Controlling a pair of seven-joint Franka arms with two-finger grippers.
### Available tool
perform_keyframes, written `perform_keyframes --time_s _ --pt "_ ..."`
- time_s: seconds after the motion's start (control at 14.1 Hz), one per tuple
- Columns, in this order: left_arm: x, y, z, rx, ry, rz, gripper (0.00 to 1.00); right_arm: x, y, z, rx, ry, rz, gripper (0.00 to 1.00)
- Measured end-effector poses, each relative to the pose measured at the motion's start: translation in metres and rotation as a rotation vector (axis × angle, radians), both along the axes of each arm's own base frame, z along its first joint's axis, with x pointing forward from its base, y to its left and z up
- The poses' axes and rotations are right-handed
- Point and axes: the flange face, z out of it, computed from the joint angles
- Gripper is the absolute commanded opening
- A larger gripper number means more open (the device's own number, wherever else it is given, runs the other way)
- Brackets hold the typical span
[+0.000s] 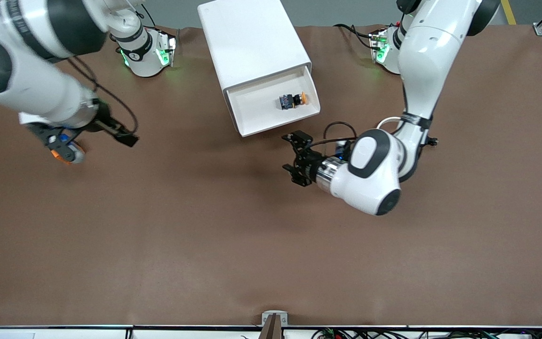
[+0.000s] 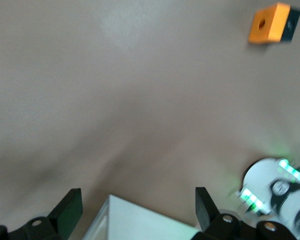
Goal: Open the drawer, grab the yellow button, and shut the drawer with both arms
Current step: 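Withdraw the left gripper from the drawer while the right gripper reaches in, then grasp the yellow-capped button inside the drawer with the right gripper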
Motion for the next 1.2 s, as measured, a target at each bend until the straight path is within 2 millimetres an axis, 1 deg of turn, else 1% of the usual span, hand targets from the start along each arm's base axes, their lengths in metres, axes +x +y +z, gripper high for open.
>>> perform_keyframes --time_s 0.14,0.21,0.28,0.42,0.57,0.71,0.78,0.85,0.99,1.06,1.2 --pt "0.012 0.028 0.018 0.006 -0.117 -0.058 1.00 -0.019 0.055 0.002 -0.012 -0.017 -0.091 1.00" --pt "0.016 0.038 0.026 0.015 -0.169 -0.088 1.00 -0.030 0.080 0.004 -0.017 -0.028 -0.132 1.00" --pt "0.020 0.050 0.032 0.027 -0.214 -0.112 1.00 -0.040 0.103 0.005 -0.022 -0.044 -0.170 1.00" --pt "0.031 0.080 0.046 0.043 -0.325 -0.179 1.00 -0.061 0.147 0.008 -0.023 -0.078 -0.240 1.00" --pt "0.036 0.107 0.067 0.101 -0.463 -0.309 1.00 -0.083 0.187 0.003 -0.021 -0.102 -0.303 1.00" --pt "0.037 0.125 0.087 0.160 -0.573 -0.448 1.00 -0.101 0.225 -0.012 -0.025 -0.111 -0.351 1.00" --pt "0.039 0.134 0.092 0.156 -0.620 -0.518 1.00 -0.108 0.243 -0.022 -0.028 -0.115 -0.381 1.00" --pt "0.043 0.147 0.093 0.133 -0.671 -0.607 1.00 -0.115 0.260 -0.034 -0.032 -0.117 -0.410 1.00" --pt "0.051 0.174 0.090 0.069 -0.770 -0.823 1.00 -0.125 0.287 -0.061 -0.047 -0.116 -0.459 1.00" --pt "0.055 0.182 0.090 0.038 -0.815 -0.920 1.00 -0.128 0.298 -0.076 -0.062 -0.115 -0.480 1.00" --pt "0.059 0.189 0.090 0.011 -0.866 -1.051 1.00 -0.131 0.315 -0.098 -0.088 -0.112 -0.520 1.00"
